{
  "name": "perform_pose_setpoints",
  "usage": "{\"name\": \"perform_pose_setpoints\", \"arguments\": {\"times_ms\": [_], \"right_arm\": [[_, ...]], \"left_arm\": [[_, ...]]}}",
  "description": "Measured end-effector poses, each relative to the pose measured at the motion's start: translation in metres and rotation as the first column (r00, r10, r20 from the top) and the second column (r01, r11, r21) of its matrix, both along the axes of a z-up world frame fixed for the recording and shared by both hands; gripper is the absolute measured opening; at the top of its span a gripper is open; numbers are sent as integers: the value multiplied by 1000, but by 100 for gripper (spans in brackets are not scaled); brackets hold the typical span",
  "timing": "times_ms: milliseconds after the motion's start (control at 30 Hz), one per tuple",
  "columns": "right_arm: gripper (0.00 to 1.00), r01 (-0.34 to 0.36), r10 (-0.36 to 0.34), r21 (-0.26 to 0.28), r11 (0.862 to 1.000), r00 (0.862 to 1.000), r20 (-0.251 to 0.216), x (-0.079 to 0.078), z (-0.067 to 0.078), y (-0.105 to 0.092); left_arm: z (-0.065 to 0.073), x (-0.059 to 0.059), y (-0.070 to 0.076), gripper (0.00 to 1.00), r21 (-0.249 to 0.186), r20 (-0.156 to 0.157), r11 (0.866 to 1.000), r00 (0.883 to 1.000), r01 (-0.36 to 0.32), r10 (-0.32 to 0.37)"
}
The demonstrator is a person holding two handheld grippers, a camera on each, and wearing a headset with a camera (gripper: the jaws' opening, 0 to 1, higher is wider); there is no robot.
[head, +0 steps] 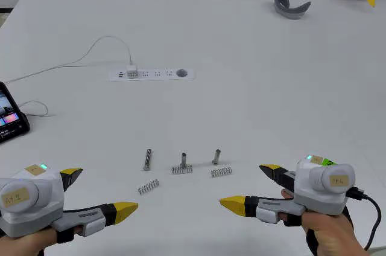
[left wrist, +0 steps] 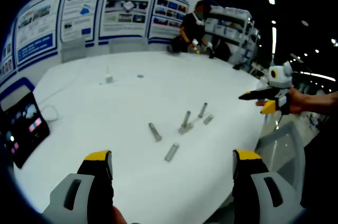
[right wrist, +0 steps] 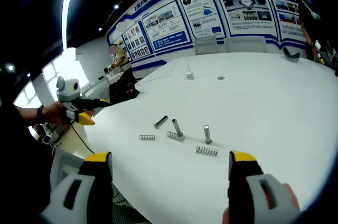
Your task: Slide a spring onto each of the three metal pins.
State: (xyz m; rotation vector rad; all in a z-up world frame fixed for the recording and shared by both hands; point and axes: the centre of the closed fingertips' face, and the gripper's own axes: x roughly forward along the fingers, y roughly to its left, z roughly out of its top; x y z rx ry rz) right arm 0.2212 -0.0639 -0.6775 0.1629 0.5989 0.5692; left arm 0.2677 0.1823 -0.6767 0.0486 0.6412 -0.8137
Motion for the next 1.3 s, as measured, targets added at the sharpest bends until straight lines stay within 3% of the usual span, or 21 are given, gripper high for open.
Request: {"name": "perform_pose_setpoints", "arguments": {"times_ms": [667,900,1300], "right_arm": [[92,-3,3,16,1000,1000,14,0,3,0],[92,4,-4,14,1000,1000,18,-1,1,-2],[96,21,-21,11,1000,1000,2,-6,-5,-5]], "left_arm": [[4,0,2,96,1,-5,1000,1000,-13,13],[7,4,1,96,-5,-6,1000,1000,-19,19],[-4,20,-9,94,15,-20,1000,1000,11,-10]]}}
